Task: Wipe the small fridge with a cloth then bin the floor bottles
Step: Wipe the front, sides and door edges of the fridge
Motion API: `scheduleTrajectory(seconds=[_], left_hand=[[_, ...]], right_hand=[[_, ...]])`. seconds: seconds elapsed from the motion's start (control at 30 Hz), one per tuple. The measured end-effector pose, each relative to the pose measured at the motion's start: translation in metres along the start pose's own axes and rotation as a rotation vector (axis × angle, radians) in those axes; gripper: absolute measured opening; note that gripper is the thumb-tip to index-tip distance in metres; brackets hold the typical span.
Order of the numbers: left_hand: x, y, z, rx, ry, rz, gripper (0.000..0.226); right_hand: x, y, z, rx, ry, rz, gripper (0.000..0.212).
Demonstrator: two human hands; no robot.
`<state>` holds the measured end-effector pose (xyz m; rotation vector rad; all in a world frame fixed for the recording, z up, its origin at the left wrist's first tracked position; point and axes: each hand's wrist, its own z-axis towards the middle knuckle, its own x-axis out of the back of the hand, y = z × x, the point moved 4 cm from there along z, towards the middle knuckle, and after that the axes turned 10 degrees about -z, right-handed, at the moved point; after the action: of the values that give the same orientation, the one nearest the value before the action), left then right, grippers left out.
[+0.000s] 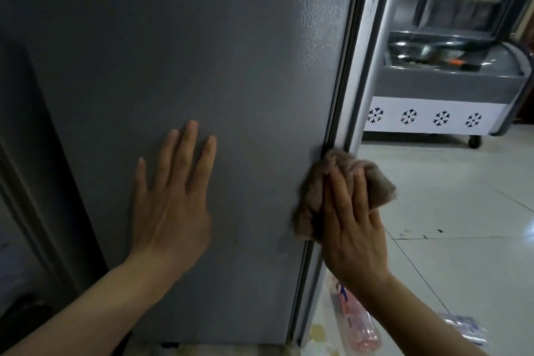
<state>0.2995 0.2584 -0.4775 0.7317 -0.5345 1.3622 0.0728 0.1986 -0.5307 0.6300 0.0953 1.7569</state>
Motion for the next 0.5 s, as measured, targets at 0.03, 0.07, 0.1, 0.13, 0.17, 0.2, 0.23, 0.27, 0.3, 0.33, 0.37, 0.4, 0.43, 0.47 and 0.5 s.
scheduleTrajectory(seconds=[0.03, 0.07, 0.1, 0.13, 0.17, 0.2, 0.23, 0.27, 0.3, 0.33, 0.37, 0.4, 0.43, 0.47, 0.5], left_hand=[[0.0, 0.002, 0.0, 0.0, 0.004, -0.001, 0.108], [0.001, 0.003, -0.002, -0.001, 0.015, -0.004, 0.106], [0.003, 0.003, -0.003, 0.004, 0.032, -0.012, 0.104], [0.004, 0.001, -0.006, 0.019, 0.055, -0.026, 0.103], [0.006, -0.001, -0.009, 0.041, 0.075, -0.041, 0.102], [0.006, -0.004, -0.014, 0.061, 0.09, -0.051, 0.101], [0.005, -0.009, -0.019, 0.073, 0.094, -0.049, 0.101], [0.003, -0.015, -0.025, 0.078, 0.084, -0.036, 0.102], [0.0, -0.022, -0.031, 0.083, 0.066, -0.014, 0.104], [-0.003, -0.03, -0.037, 0.091, 0.05, 0.005, 0.105], [-0.006, -0.038, -0.041, 0.103, 0.036, 0.018, 0.106], [-0.009, -0.045, -0.044, 0.114, 0.025, 0.022, 0.106], [-0.011, -0.05, -0.046, 0.119, 0.02, 0.021, 0.106], [-0.014, -0.053, -0.046, 0.115, 0.021, 0.016, 0.106], [-0.016, -0.055, -0.046, 0.108, 0.02, 0.01, 0.105]], right_hand=[[-0.003, -0.003, -0.012, 0.01, -0.017, 0.004, 0.054], [-0.004, -0.003, -0.019, 0.009, -0.032, 0.012, 0.048], [-0.004, -0.004, -0.022, 0.011, -0.039, 0.015, 0.046], [-0.004, -0.004, -0.019, 0.014, -0.036, 0.018, 0.047], [-0.001, -0.004, -0.011, 0.019, -0.019, 0.02, 0.05], [0.003, -0.003, 0.002, 0.025, 0.014, 0.022, 0.055], [0.008, 0.0, 0.019, 0.029, 0.051, 0.018, 0.057], [0.012, 0.004, 0.037, 0.018, 0.084, 0.004, 0.058], [0.016, 0.009, 0.054, -0.007, 0.104, -0.013, 0.058], [0.017, 0.014, 0.068, -0.04, 0.123, -0.024, 0.056], [0.017, 0.016, 0.075, -0.078, 0.143, -0.025, 0.054], [0.015, 0.016, 0.076, -0.123, 0.163, -0.014, 0.052], [0.014, 0.012, 0.073, -0.164, 0.177, 0.0, 0.051], [0.011, 0.002, 0.066, -0.182, 0.181, 0.016, 0.052], [0.006, -0.012, 0.055, -0.165, 0.157, 0.03, 0.056]])
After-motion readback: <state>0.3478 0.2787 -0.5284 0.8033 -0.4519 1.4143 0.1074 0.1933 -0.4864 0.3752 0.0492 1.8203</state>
